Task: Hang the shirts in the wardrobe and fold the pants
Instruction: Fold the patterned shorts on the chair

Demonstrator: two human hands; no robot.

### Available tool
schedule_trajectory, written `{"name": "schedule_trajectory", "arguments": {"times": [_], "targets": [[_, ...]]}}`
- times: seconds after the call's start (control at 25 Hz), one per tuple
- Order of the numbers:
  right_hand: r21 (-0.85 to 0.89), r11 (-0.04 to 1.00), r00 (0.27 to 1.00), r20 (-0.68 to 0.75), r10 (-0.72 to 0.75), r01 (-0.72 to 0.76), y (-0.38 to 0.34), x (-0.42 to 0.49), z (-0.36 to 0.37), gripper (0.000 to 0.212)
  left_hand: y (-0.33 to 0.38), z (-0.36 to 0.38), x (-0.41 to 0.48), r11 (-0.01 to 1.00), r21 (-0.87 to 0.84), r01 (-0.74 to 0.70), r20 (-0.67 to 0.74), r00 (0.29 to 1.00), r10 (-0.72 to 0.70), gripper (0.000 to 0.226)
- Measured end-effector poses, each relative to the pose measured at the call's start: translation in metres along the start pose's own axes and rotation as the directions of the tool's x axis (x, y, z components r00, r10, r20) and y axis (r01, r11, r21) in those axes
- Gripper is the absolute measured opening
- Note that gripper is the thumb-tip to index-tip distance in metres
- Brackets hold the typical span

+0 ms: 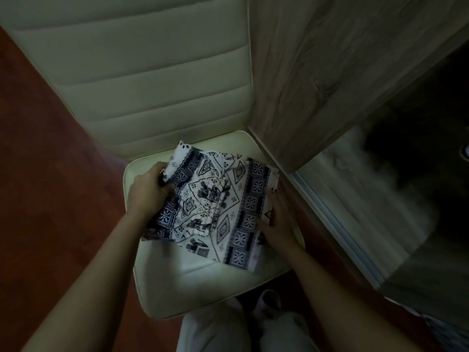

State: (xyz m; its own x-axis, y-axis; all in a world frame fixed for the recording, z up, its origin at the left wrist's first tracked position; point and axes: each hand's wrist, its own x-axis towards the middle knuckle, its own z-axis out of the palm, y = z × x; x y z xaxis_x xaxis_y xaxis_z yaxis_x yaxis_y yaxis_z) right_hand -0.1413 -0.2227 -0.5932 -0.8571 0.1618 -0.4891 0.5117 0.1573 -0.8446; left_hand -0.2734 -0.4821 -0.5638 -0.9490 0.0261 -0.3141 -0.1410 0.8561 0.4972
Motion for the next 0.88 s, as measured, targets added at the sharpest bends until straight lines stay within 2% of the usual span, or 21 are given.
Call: {"name": "schedule_trajectory", "arguments": {"times": [0.04,0.12,0.16,0.2,0.28,0.32,0.4,0.48,0.6,0.72,0.8,0.88], "targets": [[0.032,0.999,0.998,0.055,0.028,-0.03,-0.004,-0.002,0.003,0.058,0.015,-0.005,-0.006,0.986,0.157,-0.062,-0.103,0.992,0.079,0.038],[0.116,0.982,0.985,0.113,0.133,-0.146,-0.013,-0.005,0.011,0.044,0.043,-0.005,-0.025,0.897,0.404,-0.179,-0.242,0.925,0.294,0.039],[0.011,0.989,0.985,0.088,0.147,-0.149,-0.017,-0.006,0.014,0.04,0.057,0.001,-0.036,0.843,0.486,-0.231,-0.265,0.88,0.393,0.044],[-0.073,0.987,0.987,0.062,0.148,-0.143,-0.019,-0.006,0.016,0.038,0.069,0.012,-0.048,0.806,0.528,-0.266,-0.282,0.841,0.462,0.048],[0.101,0.978,0.981,0.086,0.174,-0.183,-0.015,-0.008,0.015,0.046,0.082,0.05,-0.074,0.791,0.525,-0.313,-0.272,0.819,0.505,0.054],[0.239,0.942,0.972,0.09,0.219,-0.234,-0.017,-0.006,0.017,0.049,0.086,0.072,-0.087,0.806,0.488,-0.336,-0.241,0.835,0.494,0.057],[0.371,0.878,0.949,0.029,0.315,-0.303,-0.021,-0.007,0.016,0.05,0.085,0.114,-0.113,0.832,0.427,-0.353,-0.141,0.883,0.447,0.06],[0.298,0.931,0.971,-0.044,0.236,-0.213,-0.024,-0.009,0.008,0.064,0.072,0.141,-0.131,0.831,0.424,-0.36,-0.058,0.905,0.421,0.059],[0.09,0.996,0.974,-0.224,0.021,-0.001,-0.023,0.008,-0.001,0.072,0.043,0.15,-0.133,0.726,0.458,-0.512,0.068,0.835,0.546,0.061],[-0.136,0.99,0.987,-0.155,-0.044,0.023,-0.02,0.022,-0.005,0.057,0.011,0.126,-0.106,0.547,0.482,-0.684,0.268,0.71,0.651,0.068],[-0.278,0.96,0.993,-0.114,-0.033,0.0,-0.016,0.012,-0.005,0.056,-0.007,0.097,-0.083,0.423,0.431,-0.797,0.36,0.582,0.729,0.062],[-0.396,0.917,0.995,-0.097,0.013,-0.051,-0.01,-0.006,-0.004,0.059,-0.016,0.075,-0.071,0.384,0.303,-0.872,0.332,0.474,0.816,0.052]]}}
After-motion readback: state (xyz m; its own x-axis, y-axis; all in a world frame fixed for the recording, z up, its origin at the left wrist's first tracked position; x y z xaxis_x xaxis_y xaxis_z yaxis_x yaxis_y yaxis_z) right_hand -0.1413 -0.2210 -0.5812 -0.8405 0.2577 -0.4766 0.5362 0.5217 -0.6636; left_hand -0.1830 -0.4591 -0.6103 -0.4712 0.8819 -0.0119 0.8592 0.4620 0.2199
